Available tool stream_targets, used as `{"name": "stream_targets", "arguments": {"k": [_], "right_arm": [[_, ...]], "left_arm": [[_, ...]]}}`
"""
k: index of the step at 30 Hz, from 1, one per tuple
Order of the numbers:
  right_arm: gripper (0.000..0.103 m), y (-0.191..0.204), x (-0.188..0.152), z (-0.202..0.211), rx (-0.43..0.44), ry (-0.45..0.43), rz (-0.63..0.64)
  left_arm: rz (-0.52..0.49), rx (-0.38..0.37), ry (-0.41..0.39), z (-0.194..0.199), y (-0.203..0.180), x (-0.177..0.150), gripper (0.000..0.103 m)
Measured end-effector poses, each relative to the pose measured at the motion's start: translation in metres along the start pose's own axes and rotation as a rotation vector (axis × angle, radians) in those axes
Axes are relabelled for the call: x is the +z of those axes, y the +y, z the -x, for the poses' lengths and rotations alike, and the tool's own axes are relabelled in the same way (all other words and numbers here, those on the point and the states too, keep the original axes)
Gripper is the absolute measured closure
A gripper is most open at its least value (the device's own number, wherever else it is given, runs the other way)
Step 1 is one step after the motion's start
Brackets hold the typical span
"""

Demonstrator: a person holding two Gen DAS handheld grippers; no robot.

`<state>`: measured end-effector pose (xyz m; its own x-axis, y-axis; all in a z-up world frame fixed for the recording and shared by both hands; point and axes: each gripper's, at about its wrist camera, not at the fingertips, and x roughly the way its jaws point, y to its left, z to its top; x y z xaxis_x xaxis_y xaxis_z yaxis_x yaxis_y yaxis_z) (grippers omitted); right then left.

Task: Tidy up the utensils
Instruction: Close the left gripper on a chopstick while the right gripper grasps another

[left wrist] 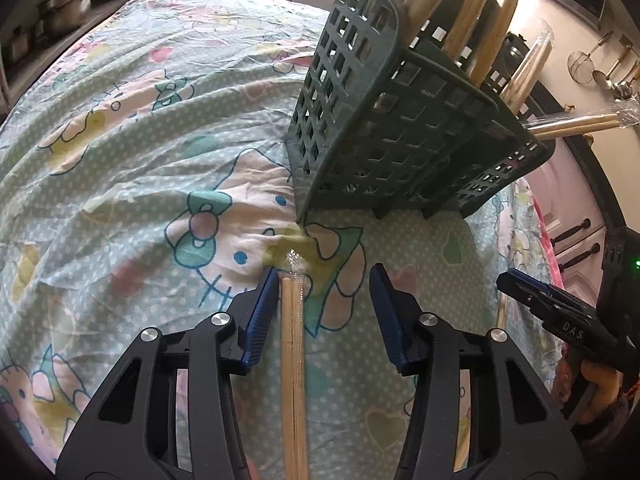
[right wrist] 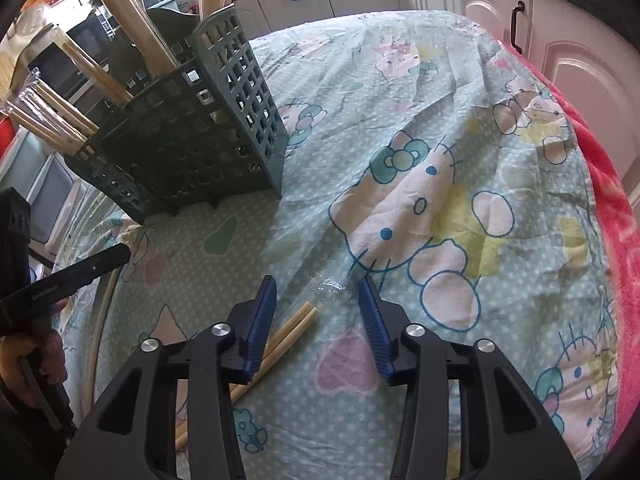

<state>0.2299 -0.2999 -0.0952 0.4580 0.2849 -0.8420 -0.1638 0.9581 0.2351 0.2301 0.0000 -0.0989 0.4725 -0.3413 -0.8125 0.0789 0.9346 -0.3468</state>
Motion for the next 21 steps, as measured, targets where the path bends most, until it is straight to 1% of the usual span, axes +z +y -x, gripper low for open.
{"name": "stream_targets", "arguments": {"k": [4,5,6,7,9,11,12,14,17,21], "right_arm": [[0.067,0.001,-0.001,0.0,-0.009,0.01,0.005],[0.069,0.001,-0.002,0.0,-0.009,0.011,0.007],[0.074,0.001,-0.002,0.0,-0.013,0.011,0.01],[0.076,0.002,-0.003,0.0,-0.015,0.012,0.012],[0.082,0.001,-0.003,0.0,-0.015,0.011,0.013],[0.089,0.0,-0.002,0.0,-0.015,0.006,0.013],[0.094,0.0,-0.002,0.0,-0.013,0.004,0.013],[0.099,0.0,0.0,0.004,-0.014,-0.008,0.019],[0.1,0.002,0.003,0.01,-0.012,-0.027,0.026],[0.1,0.007,0.007,0.02,-0.015,-0.055,0.048]], "left_arm": [[-0.01,0.032,0.019,-0.002,0.0,0.005,0.068],[-0.012,0.04,0.02,-0.003,0.0,0.006,0.072],[-0.012,0.049,0.023,-0.003,0.001,0.007,0.076],[-0.013,0.056,0.025,-0.004,0.001,0.008,0.078],[-0.011,0.071,0.03,-0.005,0.003,0.01,0.086],[0.001,0.068,0.032,-0.004,0.009,0.012,0.089],[0.006,0.066,0.031,-0.004,0.012,0.013,0.092],[0.022,0.052,0.03,-0.002,0.018,0.014,0.095],[0.037,0.024,0.028,0.0,0.024,0.013,0.096],[0.046,0.001,-0.002,0.016,0.036,0.014,0.096]]}}
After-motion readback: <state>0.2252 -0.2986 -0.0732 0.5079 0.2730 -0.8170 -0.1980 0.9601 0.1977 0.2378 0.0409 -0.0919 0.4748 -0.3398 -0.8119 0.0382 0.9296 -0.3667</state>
